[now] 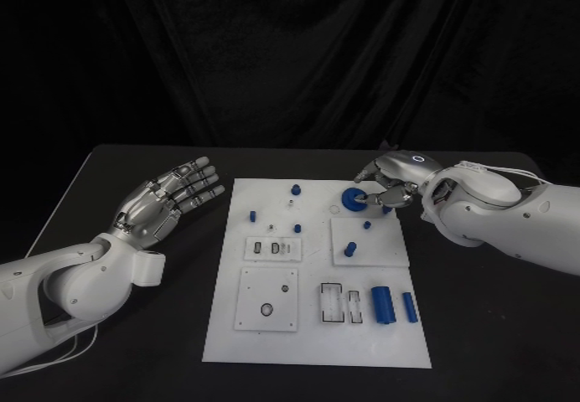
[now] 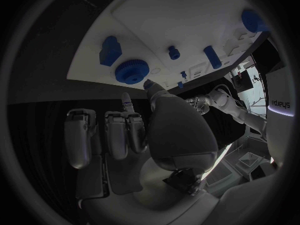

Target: Assemble the parts on the task board

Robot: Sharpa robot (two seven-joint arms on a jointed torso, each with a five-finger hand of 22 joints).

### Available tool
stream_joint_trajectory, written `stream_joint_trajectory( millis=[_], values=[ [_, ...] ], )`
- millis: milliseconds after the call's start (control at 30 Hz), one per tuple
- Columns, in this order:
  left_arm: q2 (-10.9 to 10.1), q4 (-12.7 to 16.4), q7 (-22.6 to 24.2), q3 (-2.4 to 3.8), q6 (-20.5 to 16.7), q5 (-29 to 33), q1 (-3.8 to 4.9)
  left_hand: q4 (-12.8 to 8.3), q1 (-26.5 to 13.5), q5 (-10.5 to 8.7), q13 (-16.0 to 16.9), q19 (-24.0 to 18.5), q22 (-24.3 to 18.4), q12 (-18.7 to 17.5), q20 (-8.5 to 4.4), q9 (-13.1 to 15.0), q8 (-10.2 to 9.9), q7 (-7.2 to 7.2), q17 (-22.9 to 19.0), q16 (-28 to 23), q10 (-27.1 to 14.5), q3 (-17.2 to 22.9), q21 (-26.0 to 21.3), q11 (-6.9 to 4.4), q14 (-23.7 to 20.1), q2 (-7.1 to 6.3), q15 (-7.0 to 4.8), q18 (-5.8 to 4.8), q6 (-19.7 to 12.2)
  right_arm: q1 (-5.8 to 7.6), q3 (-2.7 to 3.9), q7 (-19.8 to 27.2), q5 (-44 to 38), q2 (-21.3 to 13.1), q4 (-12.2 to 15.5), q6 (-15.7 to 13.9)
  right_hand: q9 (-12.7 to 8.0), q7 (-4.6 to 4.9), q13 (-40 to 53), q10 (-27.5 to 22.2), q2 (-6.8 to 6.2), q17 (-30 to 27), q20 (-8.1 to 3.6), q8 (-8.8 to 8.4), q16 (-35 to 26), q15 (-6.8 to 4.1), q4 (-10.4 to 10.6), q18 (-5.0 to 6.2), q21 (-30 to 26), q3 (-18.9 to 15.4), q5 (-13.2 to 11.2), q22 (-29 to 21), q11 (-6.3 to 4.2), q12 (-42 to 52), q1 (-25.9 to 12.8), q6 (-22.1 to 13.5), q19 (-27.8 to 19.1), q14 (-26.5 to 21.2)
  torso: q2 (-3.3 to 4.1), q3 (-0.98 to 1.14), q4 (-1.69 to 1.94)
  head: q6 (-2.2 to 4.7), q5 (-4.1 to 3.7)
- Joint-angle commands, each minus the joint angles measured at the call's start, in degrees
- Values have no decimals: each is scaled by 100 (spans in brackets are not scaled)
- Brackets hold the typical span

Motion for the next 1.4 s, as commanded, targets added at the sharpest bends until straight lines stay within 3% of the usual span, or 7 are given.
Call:
stream_joint_trajectory(
  millis=[33,300,433,633,1033,1267,1400],
  values=[
    [-6,7,362,3,96,-4,-11,2,-54,25,7,-19,2,20,24,7,38,34,6,27,4,20,-1,51,-6,-4,37,-71,20,-12,3,-68,-3,-21,45,-82,20,9,1508,606,3,1509,41,35,14,44,22,-8,57,-1,22,1288,57,15,-45,69,410,600,1,0,7,-22,-16],
    [-3,7,351,3,110,-4,-12,-1,-60,26,9,-18,2,30,26,7,39,38,9,38,8,32,1,55,-1,-3,41,-73,20,-13,3,-279,-97,-24,85,177,71,47,1508,606,-38,1509,79,31,14,89,56,-38,131,-29,-187,1372,106,15,-122,116,484,600,4,-1,5,-59,-21],
    [-5,5,347,3,113,-4,-13,-1,-60,26,9,-18,2,30,26,7,39,38,9,38,8,32,1,55,-1,-3,41,-73,20,-13,3,-434,-184,-6,86,295,101,60,1508,606,-79,1509,96,-9,14,102,80,-56,175,-56,-436,1422,119,15,-160,78,527,600,2,5,-12,-86,-6],
    [-6,5,331,3,127,-4,-13,-1,-60,26,9,-18,2,30,26,7,39,38,9,38,8,32,1,55,-1,-3,41,-73,20,-13,3,-618,-318,39,62,397,98,104,1508,606,-80,1509,123,-70,14,138,72,-49,159,-43,-476,1405,165,15,-131,-55,510,600,2,1,0,-109,-18],
    [3,-7,304,3,159,-4,-14,-4,-69,28,10,-15,4,41,28,7,39,43,12,52,10,47,3,60,7,-2,47,-77,19,-14,3,-895,-562,137,20,731,143,123,1508,606,-30,1509,158,-41,14,164,-63,-54,172,39,-162,1422,186,15,20,-123,523,600,2,-2,-9,-128,8],
    [13,-21,297,3,175,-4,-16,-4,-69,28,10,-15,4,41,28,7,39,43,12,52,10,47,3,60,7,-2,47,-77,19,-14,3,-928,-577,185,-5,865,247,85,1508,606,19,1509,151,70,14,153,-202,-61,188,128,212,1441,174,15,108,134,539,600,0,-3,1,-142,5],
    [25,-32,298,3,187,-4,-18,-4,-69,28,10,-15,4,41,28,7,39,43,12,52,10,47,3,60,7,-2,47,-77,19,-14,3,-888,-579,202,-7,916,314,54,1508,606,42,1509,142,137,14,139,-266,-66,200,185,274,1454,153,15,145,304,552,600,-3,-2,-1,-142,8]
  ],
)
